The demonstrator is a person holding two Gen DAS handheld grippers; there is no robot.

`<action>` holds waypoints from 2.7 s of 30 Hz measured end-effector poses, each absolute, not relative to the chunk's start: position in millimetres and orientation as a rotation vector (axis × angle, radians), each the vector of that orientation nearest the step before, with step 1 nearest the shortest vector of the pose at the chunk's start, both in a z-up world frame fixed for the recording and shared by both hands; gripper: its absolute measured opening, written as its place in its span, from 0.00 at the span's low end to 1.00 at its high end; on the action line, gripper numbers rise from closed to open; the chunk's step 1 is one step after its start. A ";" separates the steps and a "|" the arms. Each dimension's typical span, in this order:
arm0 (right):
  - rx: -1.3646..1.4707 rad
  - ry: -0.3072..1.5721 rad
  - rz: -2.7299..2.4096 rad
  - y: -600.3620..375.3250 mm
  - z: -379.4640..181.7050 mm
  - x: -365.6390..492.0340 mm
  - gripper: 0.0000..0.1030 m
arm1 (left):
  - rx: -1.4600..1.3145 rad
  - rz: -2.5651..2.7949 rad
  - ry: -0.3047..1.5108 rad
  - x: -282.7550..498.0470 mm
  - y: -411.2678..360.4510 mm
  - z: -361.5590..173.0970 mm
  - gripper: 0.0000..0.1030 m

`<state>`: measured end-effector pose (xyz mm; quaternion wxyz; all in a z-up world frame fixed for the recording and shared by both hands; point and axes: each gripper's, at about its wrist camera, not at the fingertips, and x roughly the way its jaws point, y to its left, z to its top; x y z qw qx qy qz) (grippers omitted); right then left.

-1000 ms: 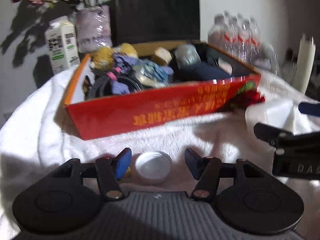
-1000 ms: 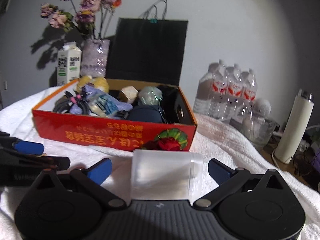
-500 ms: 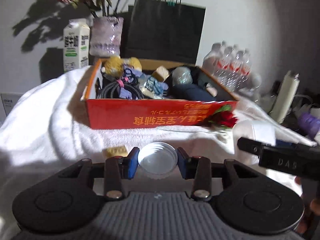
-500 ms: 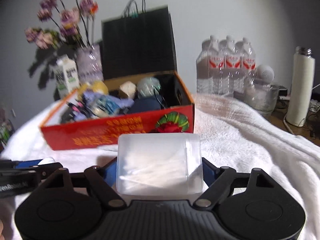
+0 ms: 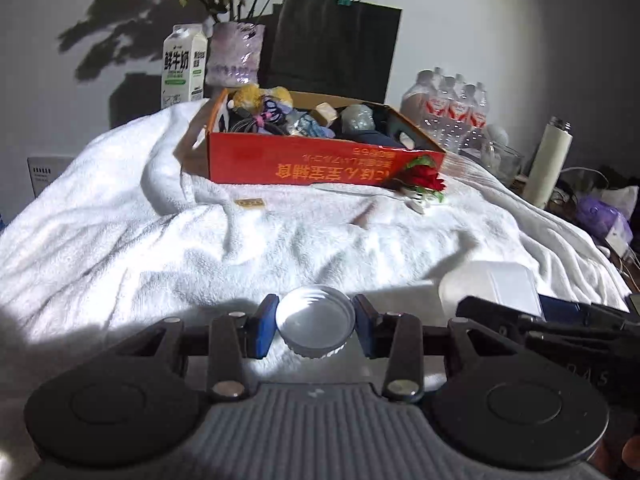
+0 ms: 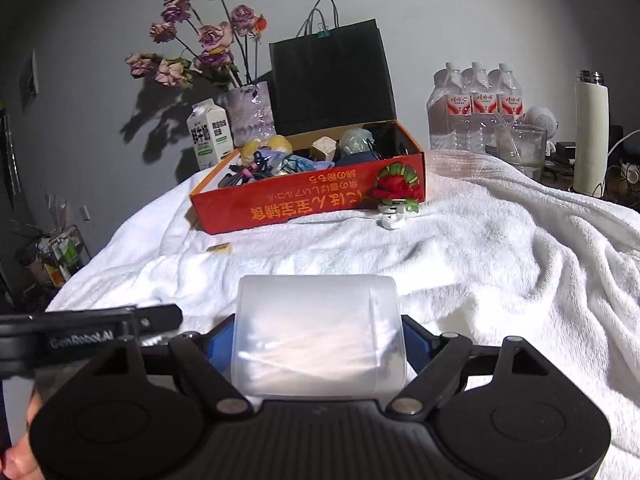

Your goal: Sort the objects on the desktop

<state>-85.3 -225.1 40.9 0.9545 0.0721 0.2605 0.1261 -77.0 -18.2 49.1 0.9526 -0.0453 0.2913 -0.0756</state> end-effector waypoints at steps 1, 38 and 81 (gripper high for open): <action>0.148 0.524 0.261 -225.3 42.3 -88.6 0.79 | -0.086 -0.151 0.582 -80.5 -18.3 51.2 0.40; 0.192 0.714 0.348 -156.3 73.4 259.2 0.79 | 0.031 -0.139 0.494 207.9 33.9 78.7 0.74; -0.026 0.500 0.269 -229.3 29.2 -97.5 1.00 | -0.076 -0.010 0.496 -105.0 4.0 48.0 0.91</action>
